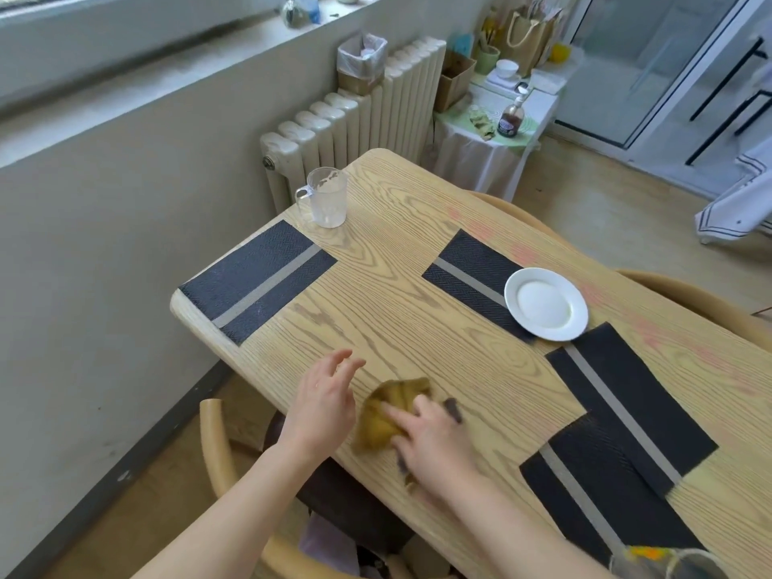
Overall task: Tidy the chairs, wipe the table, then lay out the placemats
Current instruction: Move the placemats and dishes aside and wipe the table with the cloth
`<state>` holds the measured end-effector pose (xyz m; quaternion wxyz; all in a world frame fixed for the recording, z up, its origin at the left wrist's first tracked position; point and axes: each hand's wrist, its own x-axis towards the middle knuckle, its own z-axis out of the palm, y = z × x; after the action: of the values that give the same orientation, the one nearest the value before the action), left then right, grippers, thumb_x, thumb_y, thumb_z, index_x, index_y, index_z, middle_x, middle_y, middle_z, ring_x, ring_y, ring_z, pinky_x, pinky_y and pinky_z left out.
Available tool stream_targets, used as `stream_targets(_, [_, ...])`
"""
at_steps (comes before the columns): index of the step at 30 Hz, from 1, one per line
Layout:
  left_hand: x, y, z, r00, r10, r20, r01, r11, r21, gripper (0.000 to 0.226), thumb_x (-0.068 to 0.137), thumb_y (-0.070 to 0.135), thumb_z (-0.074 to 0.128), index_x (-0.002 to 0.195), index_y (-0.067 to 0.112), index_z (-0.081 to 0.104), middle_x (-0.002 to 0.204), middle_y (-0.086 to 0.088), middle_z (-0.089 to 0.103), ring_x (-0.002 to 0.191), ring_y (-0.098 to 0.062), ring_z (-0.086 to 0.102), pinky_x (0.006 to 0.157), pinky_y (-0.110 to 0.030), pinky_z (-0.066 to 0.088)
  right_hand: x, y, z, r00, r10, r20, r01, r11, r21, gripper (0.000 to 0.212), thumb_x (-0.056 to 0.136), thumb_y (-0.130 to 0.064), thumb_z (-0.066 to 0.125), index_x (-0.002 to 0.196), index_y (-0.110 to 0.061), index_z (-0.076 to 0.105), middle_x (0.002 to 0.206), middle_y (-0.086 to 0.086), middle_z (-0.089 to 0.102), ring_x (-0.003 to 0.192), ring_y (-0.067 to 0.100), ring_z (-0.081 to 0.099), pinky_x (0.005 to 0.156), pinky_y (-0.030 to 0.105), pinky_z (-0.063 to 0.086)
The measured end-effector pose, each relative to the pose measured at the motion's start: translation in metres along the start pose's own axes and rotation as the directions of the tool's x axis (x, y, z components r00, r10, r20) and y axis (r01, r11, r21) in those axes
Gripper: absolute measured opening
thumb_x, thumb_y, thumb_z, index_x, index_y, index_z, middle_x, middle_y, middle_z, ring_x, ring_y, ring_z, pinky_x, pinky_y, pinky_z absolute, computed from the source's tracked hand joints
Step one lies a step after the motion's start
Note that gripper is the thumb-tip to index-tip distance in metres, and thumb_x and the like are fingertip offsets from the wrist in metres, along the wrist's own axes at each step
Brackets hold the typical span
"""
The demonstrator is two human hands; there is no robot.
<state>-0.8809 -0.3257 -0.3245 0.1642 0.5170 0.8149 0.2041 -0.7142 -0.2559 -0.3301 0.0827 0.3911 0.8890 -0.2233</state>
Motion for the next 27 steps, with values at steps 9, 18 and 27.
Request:
stream_targets(9, [0.000, 0.016, 0.001, 0.996, 0.012, 0.084, -0.015, 0.999, 0.033, 0.050, 0.092, 0.008, 0.045, 0.138, 0.028, 0.042, 0.149, 0.003, 0.032, 0.137, -0.018, 0.031, 0.113, -0.032, 0.027, -0.001, 0.055, -0.018, 0.986, 0.152, -0.060, -0.154, 0.988, -0.017, 0.050, 0.096, -0.044, 0.049, 0.143, -0.048, 0.032, 0.106, -0.008, 0.044, 0.090, 0.007, 0.047, 0.068, 0.018, 0.042])
stream_targets(18, [-0.001, 0.024, 0.007, 0.990, 0.041, 0.131, -0.049, 0.997, 0.057, 0.049, 0.093, 0.009, 0.043, 0.139, 0.029, 0.041, 0.150, 0.004, 0.030, 0.137, -0.017, 0.030, 0.113, -0.030, 0.024, -0.008, 0.064, -0.022, 0.953, 0.284, -0.103, -0.281, 0.959, 0.041, 0.053, 0.096, -0.040, 0.049, 0.146, -0.043, 0.031, 0.108, -0.007, 0.043, 0.095, 0.009, 0.046, 0.076, 0.021, 0.042])
stream_targets(27, [0.010, 0.038, 0.010, 0.983, 0.084, 0.164, -0.092, 0.995, 0.040, 0.050, 0.093, 0.009, 0.041, 0.139, 0.029, 0.041, 0.148, 0.005, 0.032, 0.136, -0.016, 0.032, 0.112, -0.029, 0.026, -0.010, 0.049, -0.016, 1.000, -0.006, 0.002, 0.006, 0.997, -0.072, 0.048, 0.097, -0.040, 0.046, 0.143, -0.048, 0.032, 0.110, -0.004, 0.043, 0.104, 0.017, 0.048, 0.083, 0.032, 0.048])
